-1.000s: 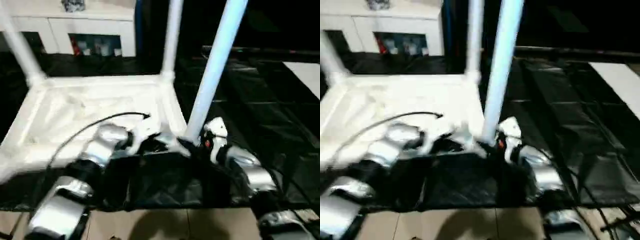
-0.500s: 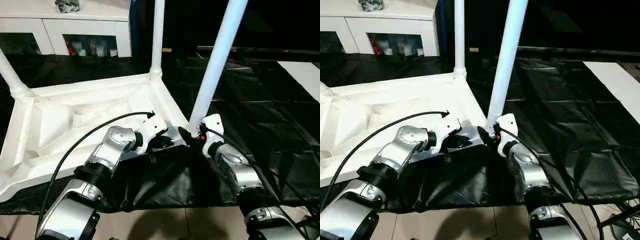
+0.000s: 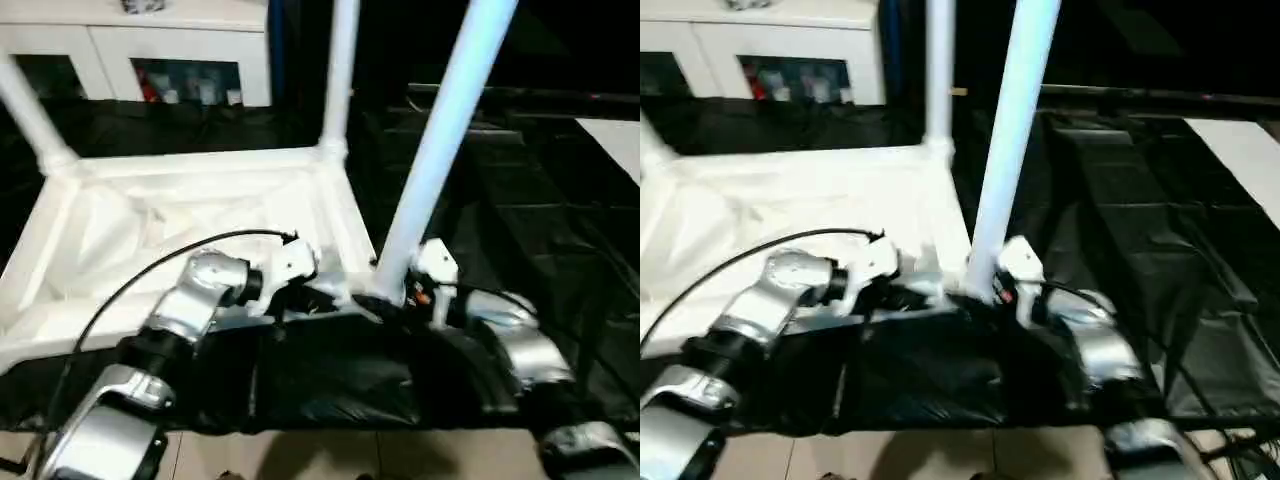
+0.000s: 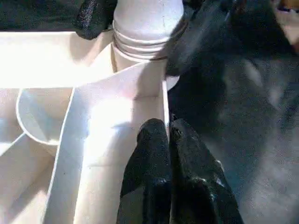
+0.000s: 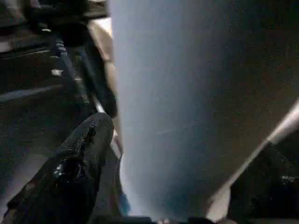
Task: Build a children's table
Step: Rotate leg to tighten
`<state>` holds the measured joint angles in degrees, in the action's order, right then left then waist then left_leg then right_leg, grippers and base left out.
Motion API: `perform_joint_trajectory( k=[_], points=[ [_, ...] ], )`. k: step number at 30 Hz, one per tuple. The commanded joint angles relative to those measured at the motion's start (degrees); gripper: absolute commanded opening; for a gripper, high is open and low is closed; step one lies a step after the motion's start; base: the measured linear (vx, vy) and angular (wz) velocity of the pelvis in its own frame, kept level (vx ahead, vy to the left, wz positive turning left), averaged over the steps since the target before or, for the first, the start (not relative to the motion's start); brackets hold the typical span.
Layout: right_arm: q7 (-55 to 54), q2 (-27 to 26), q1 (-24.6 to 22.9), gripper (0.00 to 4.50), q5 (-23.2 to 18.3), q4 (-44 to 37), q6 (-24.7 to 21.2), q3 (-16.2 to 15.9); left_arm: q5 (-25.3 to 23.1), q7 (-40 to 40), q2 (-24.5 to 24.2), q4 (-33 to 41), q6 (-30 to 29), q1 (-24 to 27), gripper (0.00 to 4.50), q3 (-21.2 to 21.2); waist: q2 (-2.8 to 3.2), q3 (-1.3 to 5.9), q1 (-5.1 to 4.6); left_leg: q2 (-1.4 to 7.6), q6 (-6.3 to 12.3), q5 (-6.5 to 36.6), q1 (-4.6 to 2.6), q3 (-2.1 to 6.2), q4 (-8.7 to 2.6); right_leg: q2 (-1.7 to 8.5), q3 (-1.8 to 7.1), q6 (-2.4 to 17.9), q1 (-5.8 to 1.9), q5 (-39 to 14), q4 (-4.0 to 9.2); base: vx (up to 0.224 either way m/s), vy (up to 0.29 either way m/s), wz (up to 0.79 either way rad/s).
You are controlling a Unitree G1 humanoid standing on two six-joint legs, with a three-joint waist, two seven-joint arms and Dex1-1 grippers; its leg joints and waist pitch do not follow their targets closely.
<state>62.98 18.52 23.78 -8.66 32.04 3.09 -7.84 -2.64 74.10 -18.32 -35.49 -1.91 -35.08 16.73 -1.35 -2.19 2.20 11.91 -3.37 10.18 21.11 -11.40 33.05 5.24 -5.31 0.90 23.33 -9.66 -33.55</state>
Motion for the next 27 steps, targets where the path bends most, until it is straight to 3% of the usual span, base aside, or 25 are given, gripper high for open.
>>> perform_joint_trajectory(
  k=[1, 4, 6, 10, 12, 18, 26, 27],
  points=[
    [3.57, 1.22, -0.49, 3.61, -0.85, -1.86, -0.9, -1.23, 1.24, 3.9, -0.04, 2.15, 1.04, 0.44, 0.0, 2.0, -0.08, 3.15, 0.22, 2.18, 5.17, 12.29, -0.87, 0.39, -3.4, 3.04, 2.88, 14.73, -3.02, -9.54, 3.13, 0.0, 0.0, 0.0],
    [5.37, 2.09, -0.64, 3.51, -1.26, -2.27, -1.36, -1.78, 1.82, 5.37, -0.76, 2.49, 1.08, 0.6, 0.0, 2.31, -0.1, 2.93, 0.41, 2.15, 3.09, 15.36, -1.02, 0.48, -3.55, 3.2, 3.03, 12.94, -2.7, -15.48, 3.76, 0.0, 0.0, 0.0],
    [7.22, 2.86, -0.49, 3.12, -0.95, -2.03, -1.48, -2.3, 1.94, 7.06, -1.65, 2.58, 1.29, 0.69, 0.0, 2.74, -0.15, 2.85, 0.53, 2.09, 2.22, 16.63, -0.93, 0.67, -3.64, 3.23, 3.09, 11.77, -2.65, -18.22, 3.91, 0.0, 0.0, 0.0],
    [8.54, 3.36, -0.4, 3.01, -0.84, -1.98, -1.7, -3.06, 1.68, 8.42, -2.43, 2.28, 1.77, 0.55, 0.0, 2.87, -0.21, 2.95, 0.48, 2.03, 1.81, 16.42, -0.82, 0.81, -3.64, 3.26, 3.13, 11.25, -2.62, -18.24, 3.88, 0.0, 0.0, 0.0],
    [8.92, 3.2, -0.44, 2.76, -0.92, -2.07, -1.96, -3.05, 1.79, 8.73, -2.6, 2.22, 1.74, 0.49, 0.0, 2.81, -0.24, 3.01, 0.45, 2.0, 1.87, 15.9, -0.82, 0.81, -3.6, 3.23, 3.13, 11.51, -2.63, -17.21, 3.76, 0.0, 0.0, 0.0],
    [9.59, 2.17, -1.23, 2.68, -2.72, -2.89, -4.16, -2.85, 1.52, 8.2, -2.86, 1.7, 1.46, 0.36, 0.0, 3.18, -0.07, 3.16, 0.56, 1.98, 2.62, 13.83, -0.7, 0.69, -3.45, 3.1, 3.06, 12.83, -2.84, -13.17, 3.27, 0.0, 0.0, 0.0],
    [4.33, -1.5, -2.48, 2.67, -5.91, -3.83, -7.7, 0.22, -0.89, 2.96, -1.49, 1.47, 0.05, 0.31, 0.0, 3.55, 0.02, 2.86, 0.62, 2.01, 1.14, 17.42, -0.96, 0.9, -3.77, 3.24, 3.1, 11.42, -2.54, -18.65, 3.94, 0.0, 0.0, 0.0],
    [0.11, -3.64, -2.28, 2.67, -5.94, -3.23, -8.35, 1.42, -2.12, -1.91, 0.29, 0.42, -1.65, -0.32, 0.0, 3.13, 0.05, 2.74, 0.5, 1.97, 0.61, 18.52, -1.08, 1.01, -3.87, 3.35, 3.1, 10.52, -2.38, -21.35, 4.31, 0.0, 0.0, 0.0]
  ],
)
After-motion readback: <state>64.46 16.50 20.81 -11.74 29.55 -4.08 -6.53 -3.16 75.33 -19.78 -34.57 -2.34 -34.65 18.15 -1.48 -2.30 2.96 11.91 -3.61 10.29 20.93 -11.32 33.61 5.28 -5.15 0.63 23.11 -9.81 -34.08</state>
